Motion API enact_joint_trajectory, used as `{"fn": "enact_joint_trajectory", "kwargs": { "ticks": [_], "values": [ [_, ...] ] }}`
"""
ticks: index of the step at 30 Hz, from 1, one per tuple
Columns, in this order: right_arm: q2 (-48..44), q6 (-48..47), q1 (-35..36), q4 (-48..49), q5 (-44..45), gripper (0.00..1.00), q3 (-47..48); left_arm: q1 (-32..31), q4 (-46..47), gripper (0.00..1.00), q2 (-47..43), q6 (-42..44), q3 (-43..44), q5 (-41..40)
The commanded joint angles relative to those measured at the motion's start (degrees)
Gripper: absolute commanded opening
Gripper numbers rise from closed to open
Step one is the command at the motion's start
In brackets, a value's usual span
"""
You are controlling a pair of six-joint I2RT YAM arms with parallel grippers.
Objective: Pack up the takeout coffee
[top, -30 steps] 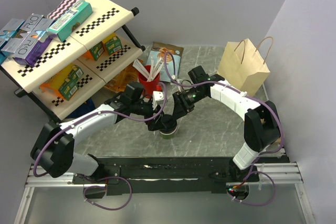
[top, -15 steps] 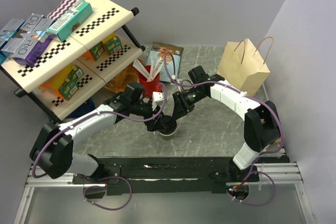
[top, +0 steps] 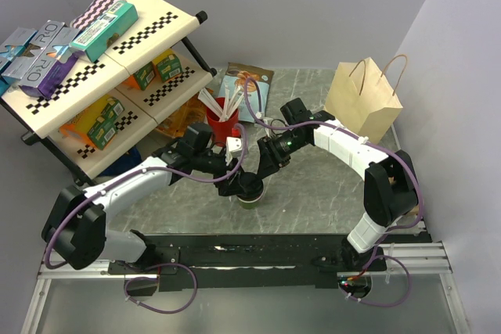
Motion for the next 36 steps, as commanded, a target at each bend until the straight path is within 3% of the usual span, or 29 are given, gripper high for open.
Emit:
{"fn": "enact_joint_trajectory", "kwargs": {
  "ticks": [1,22,36],
  "values": [
    [-3.27,-1.70,0.29,-0.66,0.73,0.55,1.00,-0.64,0.58,0.82,-2.44,0.86,0.23,2.47],
    [-4.85,-2.49,0.12,-0.05,3.63,0.56,1.27,-3.63,2.34,0.79,-3.76,4.72,-1.71,-6.05],
    [-3.97,-2.23,0.20,-0.14,3.10,0.56,1.53,-3.63,0.40,0.77,-3.85,5.25,0.67,-3.59]
  ]
}}
